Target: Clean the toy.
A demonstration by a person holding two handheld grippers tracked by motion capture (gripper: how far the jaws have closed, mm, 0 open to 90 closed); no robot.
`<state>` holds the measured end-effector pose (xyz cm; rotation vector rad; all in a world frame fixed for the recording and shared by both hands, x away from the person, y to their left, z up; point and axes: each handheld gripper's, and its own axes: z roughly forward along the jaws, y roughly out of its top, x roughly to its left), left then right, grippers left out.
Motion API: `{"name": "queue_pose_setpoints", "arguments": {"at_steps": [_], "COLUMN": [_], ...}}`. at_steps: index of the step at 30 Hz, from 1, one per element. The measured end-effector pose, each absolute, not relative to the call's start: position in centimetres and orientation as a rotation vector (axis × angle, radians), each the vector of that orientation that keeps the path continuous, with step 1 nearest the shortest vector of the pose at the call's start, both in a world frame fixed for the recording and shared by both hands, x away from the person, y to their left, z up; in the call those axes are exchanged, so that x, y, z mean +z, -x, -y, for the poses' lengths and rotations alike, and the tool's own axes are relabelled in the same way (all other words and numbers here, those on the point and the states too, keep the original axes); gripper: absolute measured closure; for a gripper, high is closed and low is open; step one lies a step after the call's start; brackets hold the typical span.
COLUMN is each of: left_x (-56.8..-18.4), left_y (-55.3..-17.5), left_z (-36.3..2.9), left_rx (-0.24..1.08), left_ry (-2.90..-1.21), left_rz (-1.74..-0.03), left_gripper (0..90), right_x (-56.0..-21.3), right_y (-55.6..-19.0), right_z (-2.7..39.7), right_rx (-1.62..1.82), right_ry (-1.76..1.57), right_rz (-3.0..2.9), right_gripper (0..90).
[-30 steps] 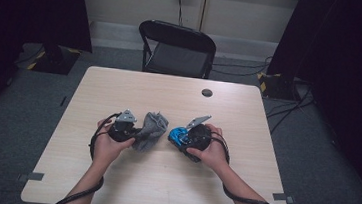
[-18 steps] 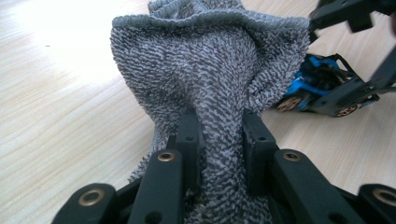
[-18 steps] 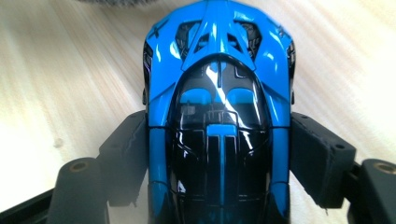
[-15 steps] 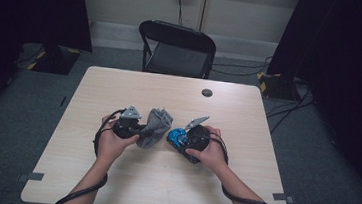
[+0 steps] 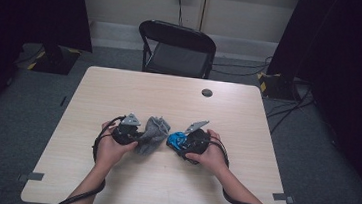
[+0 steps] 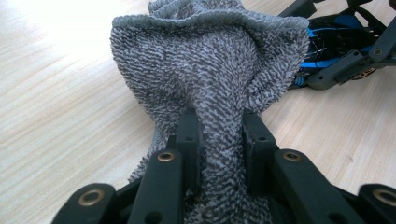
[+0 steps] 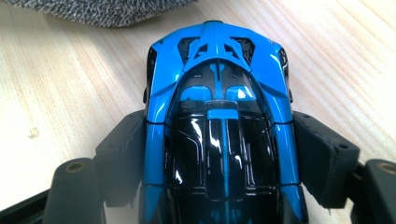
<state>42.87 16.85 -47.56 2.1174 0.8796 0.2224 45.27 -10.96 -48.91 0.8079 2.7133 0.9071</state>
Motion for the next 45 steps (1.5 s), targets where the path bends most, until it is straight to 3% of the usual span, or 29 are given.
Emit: {"name": "queue_pose_setpoints", "arguments": {"at_steps": [21, 26, 27, 45], "left_x": [-47.6, -47.7, -47.6, -47.4], "left_y": [-42.8, -42.8, -42.8, -42.9], "left_z": [-17.0, -16.9, -17.0, -17.2], "left_rx": [0.235, 0.245, 0.258, 0.249], "left_ry": [-2.129, -2.129, -2.136, -2.104], "left_rz": [-0.869, -0.868, -0.861, -0.873], "left_gripper": [71.8, 71.7, 71.7, 71.7], "right_x": [-48.8, -48.8, -48.9, -48.0], "right_y": [-45.1, -44.7, -44.6, -44.8], "right_z": [11.8, 11.9, 11.9, 11.1], "right_rx": [0.862, 0.874, 0.882, 0.818], "right_ry": [-0.807, -0.844, -0.848, -0.916], "right_rz": [-2.743, -2.711, -2.705, -2.713], "right_gripper": [20.8, 22.1, 25.8, 26.4]}}
